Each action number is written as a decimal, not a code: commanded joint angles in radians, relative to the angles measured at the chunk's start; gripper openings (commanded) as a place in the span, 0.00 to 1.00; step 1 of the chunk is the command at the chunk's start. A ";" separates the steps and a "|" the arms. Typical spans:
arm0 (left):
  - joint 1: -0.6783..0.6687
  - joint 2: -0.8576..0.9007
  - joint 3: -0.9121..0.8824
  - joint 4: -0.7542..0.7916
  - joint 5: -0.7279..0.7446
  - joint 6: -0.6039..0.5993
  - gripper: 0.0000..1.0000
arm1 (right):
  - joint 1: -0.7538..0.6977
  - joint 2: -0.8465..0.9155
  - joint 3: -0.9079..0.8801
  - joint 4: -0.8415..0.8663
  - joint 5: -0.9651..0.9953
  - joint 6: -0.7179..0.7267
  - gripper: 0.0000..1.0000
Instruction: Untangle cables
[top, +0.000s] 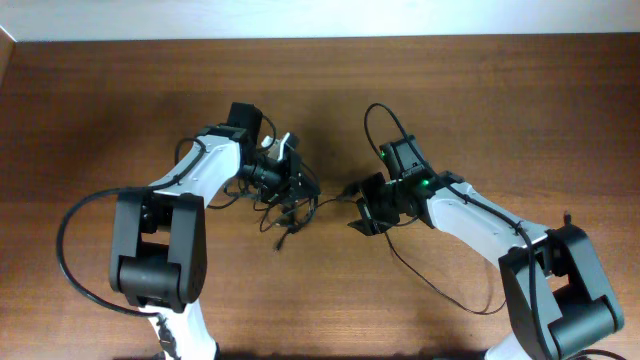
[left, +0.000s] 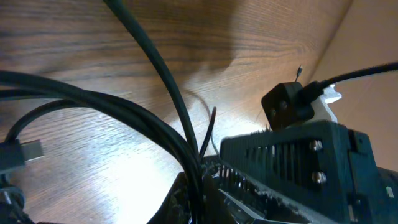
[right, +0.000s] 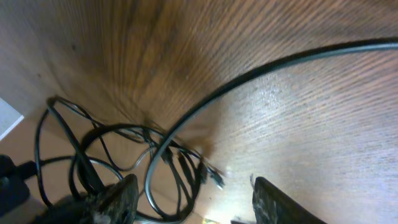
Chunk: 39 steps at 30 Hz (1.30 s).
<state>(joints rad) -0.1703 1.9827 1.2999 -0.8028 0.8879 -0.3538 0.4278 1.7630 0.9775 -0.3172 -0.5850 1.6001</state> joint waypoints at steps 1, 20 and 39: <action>-0.017 0.014 0.010 -0.002 0.037 -0.020 0.00 | 0.020 0.000 0.000 0.026 0.106 0.067 0.59; -0.020 0.014 0.010 -0.002 0.044 -0.020 0.00 | 0.130 0.000 0.000 0.112 0.377 0.133 0.50; -0.019 0.014 0.010 -0.002 0.040 -0.019 0.00 | 0.128 0.000 0.000 0.059 0.433 -0.061 0.04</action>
<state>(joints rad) -0.1879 1.9827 1.2999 -0.8032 0.9104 -0.3637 0.5518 1.7630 0.9779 -0.2569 -0.1875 1.6363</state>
